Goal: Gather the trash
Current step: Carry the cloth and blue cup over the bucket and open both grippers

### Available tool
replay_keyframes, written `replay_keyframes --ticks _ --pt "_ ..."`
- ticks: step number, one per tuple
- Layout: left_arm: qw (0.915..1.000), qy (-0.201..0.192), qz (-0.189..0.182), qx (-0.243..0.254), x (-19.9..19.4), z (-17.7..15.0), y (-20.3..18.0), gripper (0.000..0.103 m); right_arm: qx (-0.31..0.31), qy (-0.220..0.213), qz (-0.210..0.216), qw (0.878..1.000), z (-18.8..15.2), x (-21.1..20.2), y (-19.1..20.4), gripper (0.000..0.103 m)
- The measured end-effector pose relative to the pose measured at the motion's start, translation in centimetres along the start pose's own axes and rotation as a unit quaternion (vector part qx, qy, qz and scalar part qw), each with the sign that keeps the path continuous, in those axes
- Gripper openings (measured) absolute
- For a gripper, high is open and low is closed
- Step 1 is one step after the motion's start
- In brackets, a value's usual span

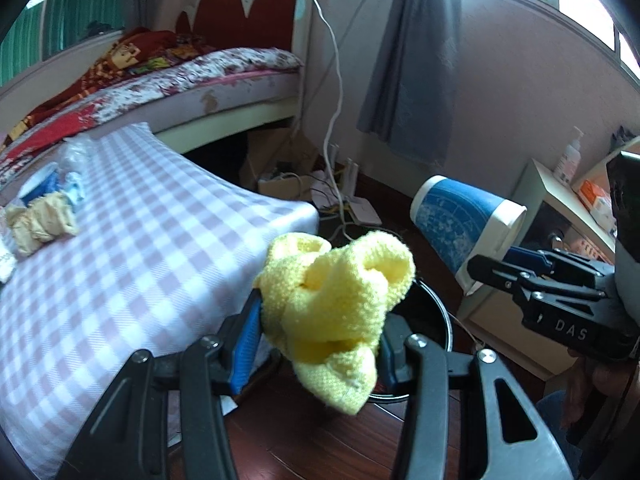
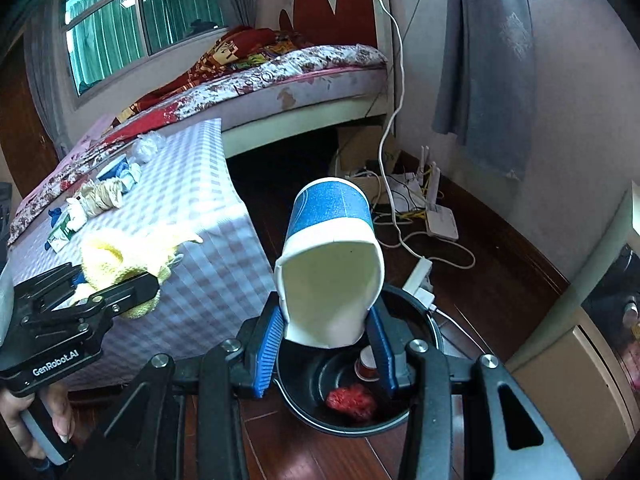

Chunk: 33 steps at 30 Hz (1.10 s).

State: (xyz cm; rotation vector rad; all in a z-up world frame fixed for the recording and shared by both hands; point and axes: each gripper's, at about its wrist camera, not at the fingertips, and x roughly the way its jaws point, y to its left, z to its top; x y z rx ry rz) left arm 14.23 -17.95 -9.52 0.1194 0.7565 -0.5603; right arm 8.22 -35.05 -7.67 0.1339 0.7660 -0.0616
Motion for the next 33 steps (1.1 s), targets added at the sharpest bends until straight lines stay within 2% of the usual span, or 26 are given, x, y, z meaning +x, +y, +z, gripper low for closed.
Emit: replay_keyframes --ticks 13,18,23,28,29,30,31,33 --pt "0.9955 0.072 -0.062 -0.001 7.3 -1.6 -1.3 0.05 -0.006 0.079 -0.007 0.997 -3.6 4.0 -4.0 0.045" --pt "0.9901 0.113 -0.084 -0.005 10.3 -2.4 -1.6 0.05 0.005 0.122 -0.007 0.992 -5.2 6.8 -5.8 0.045" --pt "0.9851 0.14 -0.1 -0.003 11.9 -2.9 -2.1 0.051 -0.011 0.139 0.0 0.99 -5.6 8.1 -5.9 0.046" --pt "0.9763 0.176 -0.123 -0.025 14.6 -3.5 -2.6 0.052 0.015 0.148 0.012 0.989 -5.4 9.4 -6.9 0.047" --pt "0.9747 0.179 -0.131 -0.026 15.0 -3.7 -2.9 0.054 0.018 0.148 0.015 0.989 -5.4 9.6 -7.0 0.049" --pt "0.9733 0.181 -0.138 -0.031 15.2 -3.7 -3.1 0.06 0.018 0.148 0.018 0.989 -5.3 9.7 -7.1 0.056" --pt "0.972 0.184 -0.142 -0.038 15.4 -3.8 -3.1 0.077 0.021 0.147 0.019 0.989 -5.3 10.0 -7.3 0.073" --pt "0.9756 0.181 -0.114 -0.048 15.4 -4.0 -3.0 0.096 0.03 0.151 -0.014 0.988 -5.4 10.5 -7.9 0.091"
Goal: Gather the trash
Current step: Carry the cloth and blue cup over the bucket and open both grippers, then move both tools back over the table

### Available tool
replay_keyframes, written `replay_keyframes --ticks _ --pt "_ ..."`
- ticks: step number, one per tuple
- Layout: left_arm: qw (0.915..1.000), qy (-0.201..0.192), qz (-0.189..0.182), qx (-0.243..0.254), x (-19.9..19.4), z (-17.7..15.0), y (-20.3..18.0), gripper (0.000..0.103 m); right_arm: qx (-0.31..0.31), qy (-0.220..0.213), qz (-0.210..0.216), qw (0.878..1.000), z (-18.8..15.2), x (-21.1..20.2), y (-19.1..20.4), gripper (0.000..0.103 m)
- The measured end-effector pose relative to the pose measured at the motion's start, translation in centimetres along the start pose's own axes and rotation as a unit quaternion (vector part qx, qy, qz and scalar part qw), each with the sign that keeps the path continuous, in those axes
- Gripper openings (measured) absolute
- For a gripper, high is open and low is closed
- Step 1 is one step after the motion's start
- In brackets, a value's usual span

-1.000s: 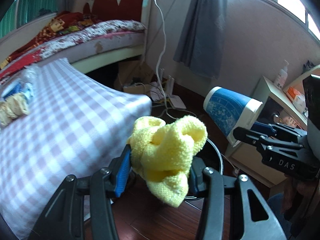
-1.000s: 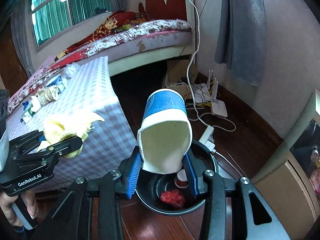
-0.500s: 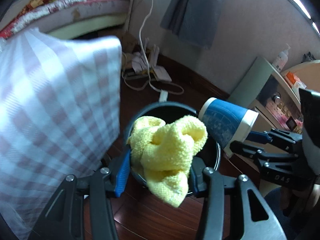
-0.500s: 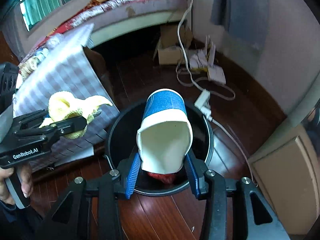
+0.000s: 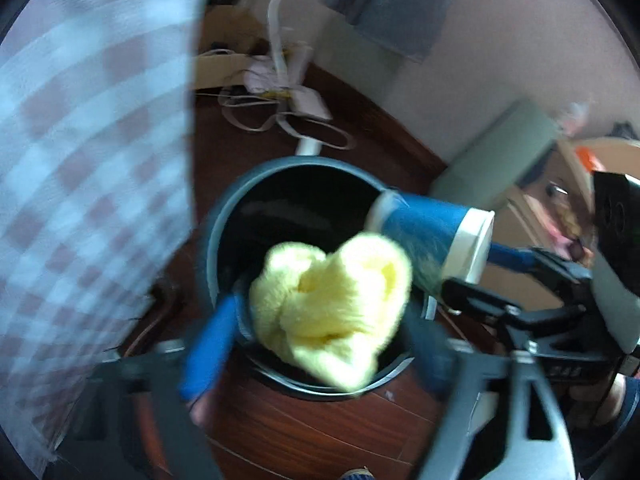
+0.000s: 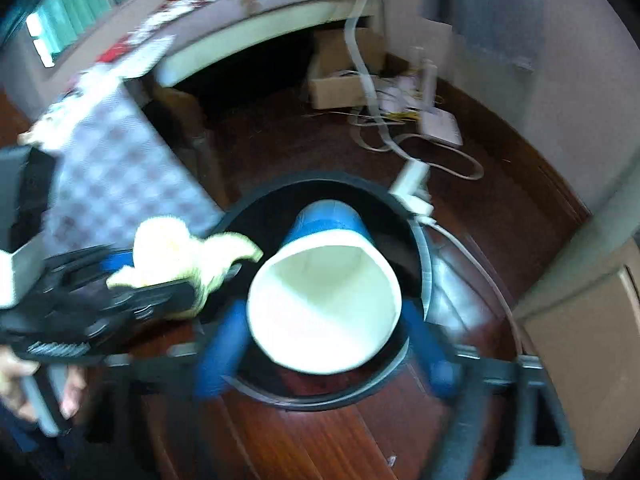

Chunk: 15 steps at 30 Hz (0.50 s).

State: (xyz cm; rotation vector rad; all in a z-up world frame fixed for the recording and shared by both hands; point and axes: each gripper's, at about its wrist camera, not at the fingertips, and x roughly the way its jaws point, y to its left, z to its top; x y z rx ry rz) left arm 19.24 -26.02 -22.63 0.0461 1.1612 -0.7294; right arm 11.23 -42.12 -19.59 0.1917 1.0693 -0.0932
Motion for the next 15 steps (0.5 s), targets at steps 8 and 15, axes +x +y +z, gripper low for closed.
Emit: replay_keyframes --ticks 8,15 --pt "0.9936 -0.046 0.097 -0.035 -3.9 -2.8 2.6 0.101 0.049 0.013 -0.033 0.998 -0.9 0.5 -1.5 0.102" --pt "0.9894 -0.066 0.123 -0.039 -7.3 -4.2 3.9 0.101 0.036 -0.007 -0.036 0.999 -1.3 -0.7 0.6 0.102"
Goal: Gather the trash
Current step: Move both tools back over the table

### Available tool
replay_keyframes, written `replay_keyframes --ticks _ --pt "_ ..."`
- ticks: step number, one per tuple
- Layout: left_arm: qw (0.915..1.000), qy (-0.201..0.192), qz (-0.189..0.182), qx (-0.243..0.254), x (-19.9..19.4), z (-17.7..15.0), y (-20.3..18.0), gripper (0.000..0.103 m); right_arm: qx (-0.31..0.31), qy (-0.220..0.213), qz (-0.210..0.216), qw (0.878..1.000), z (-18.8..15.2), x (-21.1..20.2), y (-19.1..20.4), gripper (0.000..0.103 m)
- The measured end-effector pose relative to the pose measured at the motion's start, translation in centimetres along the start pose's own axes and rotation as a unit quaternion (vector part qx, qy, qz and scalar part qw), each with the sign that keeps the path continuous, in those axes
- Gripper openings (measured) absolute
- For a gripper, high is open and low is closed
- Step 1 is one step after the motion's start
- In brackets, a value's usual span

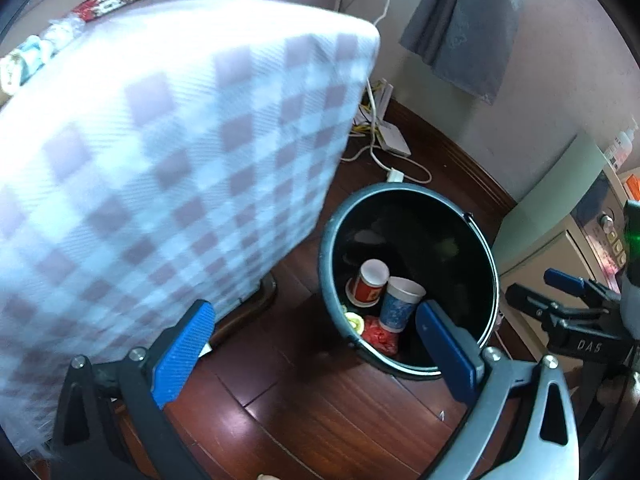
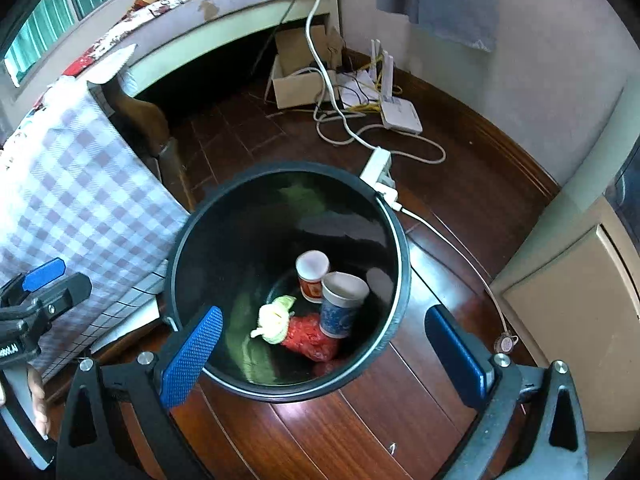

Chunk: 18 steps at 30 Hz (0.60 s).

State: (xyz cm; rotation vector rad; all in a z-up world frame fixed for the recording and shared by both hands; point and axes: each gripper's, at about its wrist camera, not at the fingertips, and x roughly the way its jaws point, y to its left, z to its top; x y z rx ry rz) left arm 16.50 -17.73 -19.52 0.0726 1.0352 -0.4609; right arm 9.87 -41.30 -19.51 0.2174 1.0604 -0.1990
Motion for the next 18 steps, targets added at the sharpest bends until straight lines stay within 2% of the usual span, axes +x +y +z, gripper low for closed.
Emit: replay_keyframes --ticks 12,18 --pt "0.9983 -0.043 0.04 -0.001 -6.3 -0.7 2.6 0.101 -0.039 -0.037 0.028 0.998 0.9 -4.1 5.9 0.102" --pt "0.9951 -0.08 0.055 -0.017 -10.4 -0.9 4.9 0.101 -0.059 -0.064 0.045 0.995 1.7 -6.5 9.4 0.102"
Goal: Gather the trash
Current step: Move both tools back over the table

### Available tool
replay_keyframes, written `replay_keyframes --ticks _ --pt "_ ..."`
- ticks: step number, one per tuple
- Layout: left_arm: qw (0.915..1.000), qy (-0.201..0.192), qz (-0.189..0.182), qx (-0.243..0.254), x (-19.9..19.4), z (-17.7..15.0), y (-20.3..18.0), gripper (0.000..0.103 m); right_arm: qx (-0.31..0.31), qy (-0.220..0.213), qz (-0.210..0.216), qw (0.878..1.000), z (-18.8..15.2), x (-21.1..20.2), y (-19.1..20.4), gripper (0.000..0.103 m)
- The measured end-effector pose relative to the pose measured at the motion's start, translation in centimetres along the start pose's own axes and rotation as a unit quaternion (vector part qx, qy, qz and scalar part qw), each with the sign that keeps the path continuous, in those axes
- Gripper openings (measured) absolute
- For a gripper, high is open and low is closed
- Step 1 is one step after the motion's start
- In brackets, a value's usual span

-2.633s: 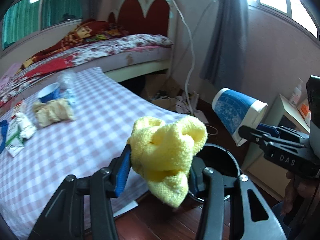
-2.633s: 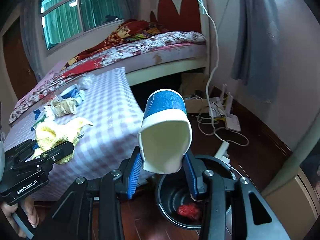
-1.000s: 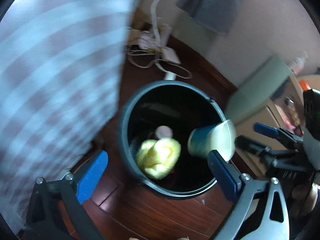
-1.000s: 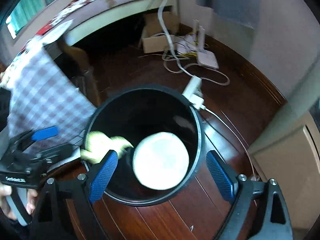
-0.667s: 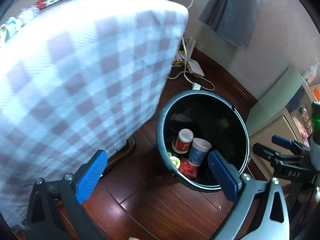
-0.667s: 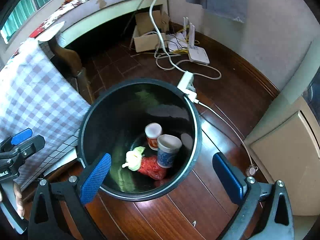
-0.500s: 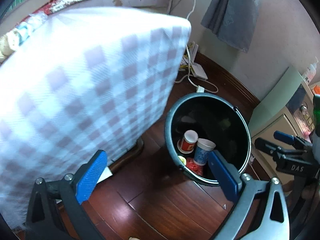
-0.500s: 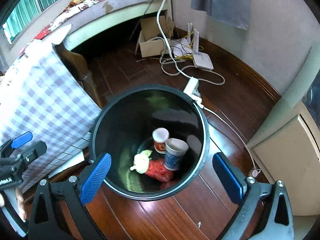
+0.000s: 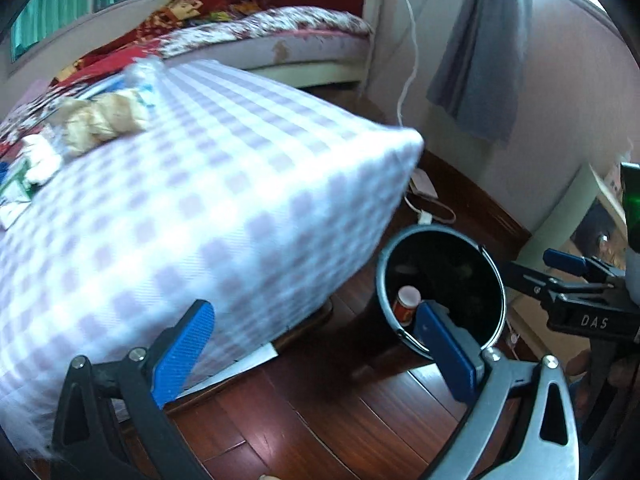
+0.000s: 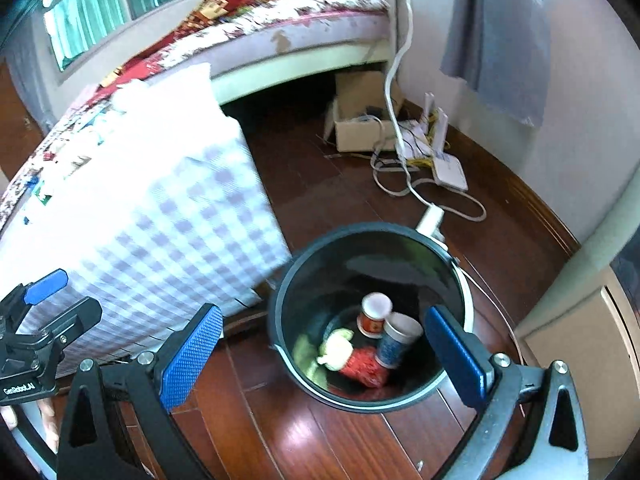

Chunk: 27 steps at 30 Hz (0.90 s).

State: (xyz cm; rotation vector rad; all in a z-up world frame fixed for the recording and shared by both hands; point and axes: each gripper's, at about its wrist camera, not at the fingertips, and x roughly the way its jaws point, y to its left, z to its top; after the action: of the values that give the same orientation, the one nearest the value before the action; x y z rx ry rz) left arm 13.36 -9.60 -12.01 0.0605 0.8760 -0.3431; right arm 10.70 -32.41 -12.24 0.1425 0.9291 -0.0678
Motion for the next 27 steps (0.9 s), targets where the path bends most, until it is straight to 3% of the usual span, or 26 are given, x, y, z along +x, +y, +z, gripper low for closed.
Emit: replay_keyframes --ticks 15,22,27 --pt "0.9912 -0.065 0.079 -0.083 -6.3 -0.1 9.7 0.102 -0.073 -0.05 0.074 0.993 4.0 -2.3 11.4 0.102" --pt "0.9805 -0.076 0.128 -0.128 -7.7 0.0 15.7 0.102 -0.12 -0.059 0.099 0.986 6.2 -1.7 17.1 0.102" --pt "0.9669 -0.087 0.17 -0.17 -7.9 0.8 20.3 0.1 -0.167 -0.061 0.114 0.978 8.5 -0.4 22.1 0.102"
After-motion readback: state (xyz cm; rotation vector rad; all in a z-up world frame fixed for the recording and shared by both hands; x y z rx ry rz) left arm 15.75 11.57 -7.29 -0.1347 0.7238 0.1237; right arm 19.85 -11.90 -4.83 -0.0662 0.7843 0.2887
